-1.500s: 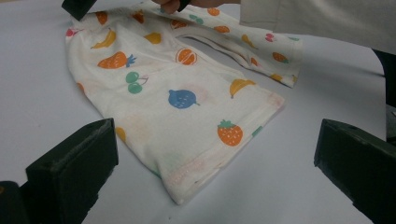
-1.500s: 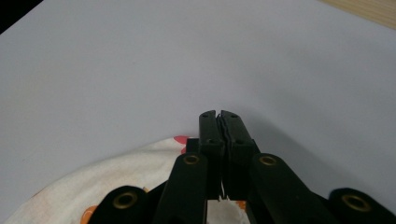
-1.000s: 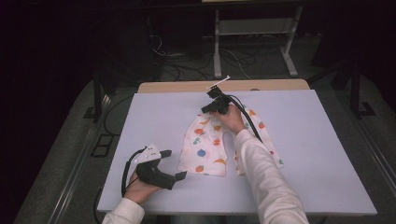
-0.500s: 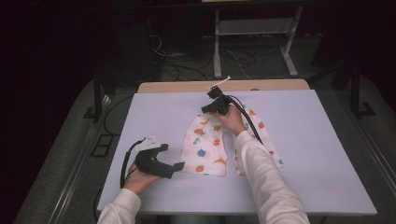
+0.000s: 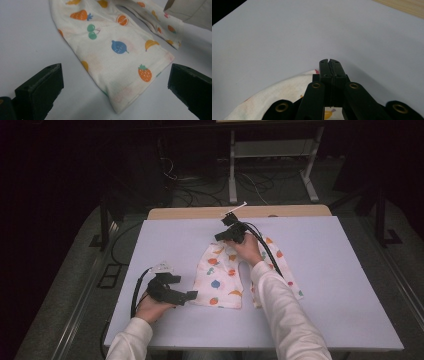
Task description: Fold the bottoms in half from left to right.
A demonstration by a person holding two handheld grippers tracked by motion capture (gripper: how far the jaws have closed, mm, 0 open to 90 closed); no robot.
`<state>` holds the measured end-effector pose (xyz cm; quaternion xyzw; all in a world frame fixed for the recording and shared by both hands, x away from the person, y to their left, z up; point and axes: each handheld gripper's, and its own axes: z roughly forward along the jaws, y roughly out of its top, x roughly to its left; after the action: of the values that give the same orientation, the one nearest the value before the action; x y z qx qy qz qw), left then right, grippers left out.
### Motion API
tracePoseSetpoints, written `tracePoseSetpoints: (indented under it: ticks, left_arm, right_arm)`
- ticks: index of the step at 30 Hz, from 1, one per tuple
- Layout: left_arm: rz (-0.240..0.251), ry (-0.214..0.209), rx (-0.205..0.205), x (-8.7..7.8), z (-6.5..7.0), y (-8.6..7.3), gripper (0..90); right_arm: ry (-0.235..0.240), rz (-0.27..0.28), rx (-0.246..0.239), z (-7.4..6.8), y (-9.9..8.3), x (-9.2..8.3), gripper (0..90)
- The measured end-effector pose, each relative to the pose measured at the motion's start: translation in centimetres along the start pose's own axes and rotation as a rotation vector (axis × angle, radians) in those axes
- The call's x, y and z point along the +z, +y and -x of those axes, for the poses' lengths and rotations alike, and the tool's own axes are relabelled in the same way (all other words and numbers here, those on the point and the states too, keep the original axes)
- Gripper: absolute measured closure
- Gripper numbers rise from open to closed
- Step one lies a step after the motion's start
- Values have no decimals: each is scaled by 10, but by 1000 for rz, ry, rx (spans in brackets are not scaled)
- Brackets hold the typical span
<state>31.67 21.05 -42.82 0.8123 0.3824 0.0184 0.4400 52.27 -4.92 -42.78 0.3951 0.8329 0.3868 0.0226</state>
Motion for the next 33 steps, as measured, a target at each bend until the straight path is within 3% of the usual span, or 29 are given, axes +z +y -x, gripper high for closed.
tracePoseSetpoints:
  ticks: [6,11,17,29,33]
  left_arm:
    - [-52,5,-32,4,-1,-1,40]
    - [-84,-15,-40,6,0,-3,95]
    - [-99,-39,-30,7,1,-3,231]
    - [-142,-36,-52,10,-3,-5,433]
    - [-147,-40,-80,11,-6,-8,504]
  right_arm:
    - [-2,5,2,0,0,-2,888]
    - [4,12,8,0,-1,-2,888]
    - [7,15,14,3,-5,-2,888]
    - [8,16,10,3,-5,-3,888]
    - [8,18,9,3,-5,-4,888]
